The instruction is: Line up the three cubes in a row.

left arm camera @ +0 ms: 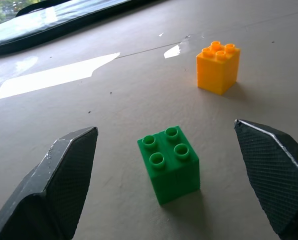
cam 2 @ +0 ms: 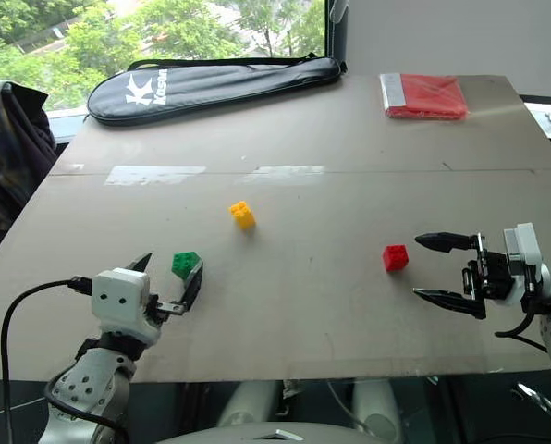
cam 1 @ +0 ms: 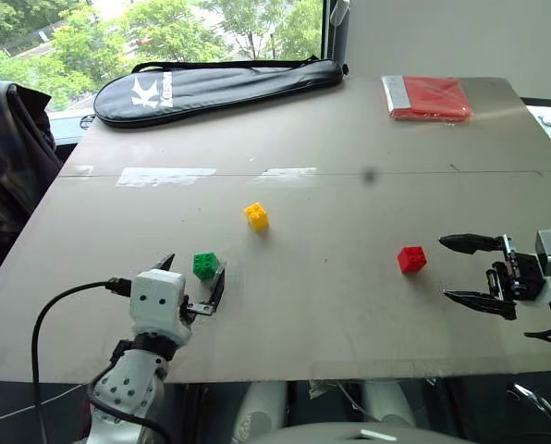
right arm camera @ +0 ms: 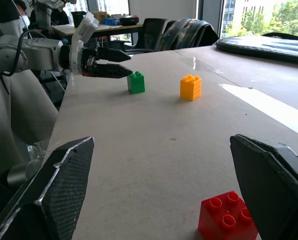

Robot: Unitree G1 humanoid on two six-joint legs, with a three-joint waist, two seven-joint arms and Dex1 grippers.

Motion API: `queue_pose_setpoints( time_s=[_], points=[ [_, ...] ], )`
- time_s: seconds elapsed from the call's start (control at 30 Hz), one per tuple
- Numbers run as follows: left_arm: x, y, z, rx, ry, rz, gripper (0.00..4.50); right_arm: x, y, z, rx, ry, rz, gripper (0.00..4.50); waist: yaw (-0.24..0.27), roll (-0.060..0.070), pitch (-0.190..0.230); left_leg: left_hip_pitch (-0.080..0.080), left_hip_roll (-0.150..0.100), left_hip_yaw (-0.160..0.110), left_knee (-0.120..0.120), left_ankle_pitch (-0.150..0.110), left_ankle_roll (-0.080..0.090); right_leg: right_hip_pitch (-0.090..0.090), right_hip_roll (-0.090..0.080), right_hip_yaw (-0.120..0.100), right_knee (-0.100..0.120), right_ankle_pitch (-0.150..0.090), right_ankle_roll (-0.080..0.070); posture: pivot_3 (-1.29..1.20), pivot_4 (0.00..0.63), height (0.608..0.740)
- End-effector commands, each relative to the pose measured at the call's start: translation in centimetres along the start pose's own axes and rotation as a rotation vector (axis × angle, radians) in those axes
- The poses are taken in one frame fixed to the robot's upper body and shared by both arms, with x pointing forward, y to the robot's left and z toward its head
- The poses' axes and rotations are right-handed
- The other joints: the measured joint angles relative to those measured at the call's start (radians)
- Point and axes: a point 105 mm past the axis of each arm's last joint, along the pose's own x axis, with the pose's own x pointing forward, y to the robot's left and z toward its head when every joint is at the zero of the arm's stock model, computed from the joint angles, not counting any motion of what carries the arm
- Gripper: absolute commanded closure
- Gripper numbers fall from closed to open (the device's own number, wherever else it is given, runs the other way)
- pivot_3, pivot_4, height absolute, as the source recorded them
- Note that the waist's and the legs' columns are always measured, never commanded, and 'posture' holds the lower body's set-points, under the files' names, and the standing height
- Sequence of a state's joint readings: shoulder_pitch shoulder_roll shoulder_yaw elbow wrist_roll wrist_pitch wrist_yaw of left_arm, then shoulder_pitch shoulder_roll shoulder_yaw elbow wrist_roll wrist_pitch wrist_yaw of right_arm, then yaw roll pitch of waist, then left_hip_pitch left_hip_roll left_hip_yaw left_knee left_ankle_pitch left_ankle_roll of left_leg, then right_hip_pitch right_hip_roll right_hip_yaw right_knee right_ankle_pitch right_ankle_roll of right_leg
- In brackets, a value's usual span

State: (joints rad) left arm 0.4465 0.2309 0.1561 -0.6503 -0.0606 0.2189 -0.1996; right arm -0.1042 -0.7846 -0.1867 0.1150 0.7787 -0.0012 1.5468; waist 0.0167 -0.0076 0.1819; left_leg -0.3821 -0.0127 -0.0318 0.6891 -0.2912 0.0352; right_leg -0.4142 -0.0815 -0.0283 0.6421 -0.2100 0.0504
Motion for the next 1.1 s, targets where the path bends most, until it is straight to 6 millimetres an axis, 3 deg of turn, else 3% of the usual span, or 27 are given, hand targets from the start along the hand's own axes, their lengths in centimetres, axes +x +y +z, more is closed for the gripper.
queue_pose_setpoints(
  time_s=[0.03, 0.23, 0.53, 0.77, 0.83, 0.87, 0.9, 1.03, 1.1],
  points=[
    [0.4, -0.9, -0.3, -0.009, -0.002, 0.011, 0.0, -0.3, 0.1, 1.0, -0.062, 0.007, 0.027, 0.04, 0.0, 0.0, 0.0, 0.0, 0.0, 0.0, 0.0, 0.0, 0.0, 0.0, 0.0, 0.0, 0.0, 0.0, 0.0, 0.0, 0.15, 0.694],
    [0.3, -1.8, -1.3, -0.046, 0.036, -0.001, 0.0, 0.1, -0.1, 1.3, -0.076, 0.02, 0.043, 0.04, -0.002, 0.0, 0.0, 0.0, 0.0, 0.0, 0.0, 0.0, 0.0, 0.0, 0.0, 0.0, 0.0, 0.0, 0.0, 0.0, 0.15, 0.694],
    [0.8, -0.9, -4.2, -0.119, 0.15, 0.103, 0.0, 0.5, -0.4, 1.3, -0.085, 0.023, 0.042, 0.04, 0.0, 0.0, 0.0, 0.0, 0.0, 0.0, 0.0, 0.0, 0.0, 0.0, 0.0, -0.001, 0.0, 0.0, 0.001, 0.0, 0.15, 0.694],
    [1.6, -1.1, -4.4, -0.115, 0.175, 0.087, 0.0, 0.5, -0.3, 1.1, -0.088, 0.026, 0.036, 0.04, 0.0, 0.001, -0.001, 0.0, 0.0, -0.001, 0.0, 0.0, 0.0, 0.0, 0.0, -0.001, 0.0, 0.001, 0.001, 0.0, 0.15, 0.694],
    [1.8, -1.1, -4.4, -0.113, 0.178, 0.085, 0.93, 0.5, -0.3, 1.1, -0.091, 0.027, 0.032, 0.0, 0.0, 0.001, -0.001, 0.0, 0.0, 0.0, 0.0, 0.0, 0.0, 0.0, 0.0, -0.001, 0.0, 0.001, 0.001, 0.0, 0.15, 0.694],
    [1.8, -1.2, -4.4, -0.11, 0.181, 0.081, 1.07, 0.5, -0.3, 1.1, -0.092, 0.028, 0.031, 0.0, -0.001, 0.001, -0.001, 0.0, 0.0, -0.001, 0.0, 0.0, 0.0, 0.0, 0.0, -0.001, 0.0, 0.001, 0.001, 0.0, 0.15, 0.694],
    [1.8, -1.1, -4.4, -0.105, 0.185, 0.085, 1.65, 0.5, -0.3, 1.1, -0.094, 0.028, 0.03, 0.0, -0.002, 0.001, -0.001, 0.0, 0.0, 0.0, 0.0, 0.0, 0.0, 0.0, 0.0, -0.001, 0.0, 0.001, 0.002, 0.0, 0.15, 0.694],
    [1.7, -1.0, -4.5, -0.093, 0.201, 0.098, 3.26, 0.5, -0.3, 1.1, -0.098, 0.031, 0.027, 0.0, -0.003, 0.001, -0.001, 0.001, 0.001, 0.0, 0.0, 0.0, 0.0, 0.0, 0.0, 0.0, 0.0, 0.001, 0.002, 0.0, 0.15, 0.694],
    [1.7, -0.9, -4.6, -0.089, 0.208, 0.101, 3.23, 0.5, -0.2, 1.1, -0.1, 0.033, 0.026, 0.0, -0.003, 0.001, -0.001, 0.001, 0.001, 0.0, 0.0, 0.0, 0.0, 0.0, 0.0, -0.001, 0.0, 0.001, 0.002, 0.0, 0.15, 0.694]
  ],
)
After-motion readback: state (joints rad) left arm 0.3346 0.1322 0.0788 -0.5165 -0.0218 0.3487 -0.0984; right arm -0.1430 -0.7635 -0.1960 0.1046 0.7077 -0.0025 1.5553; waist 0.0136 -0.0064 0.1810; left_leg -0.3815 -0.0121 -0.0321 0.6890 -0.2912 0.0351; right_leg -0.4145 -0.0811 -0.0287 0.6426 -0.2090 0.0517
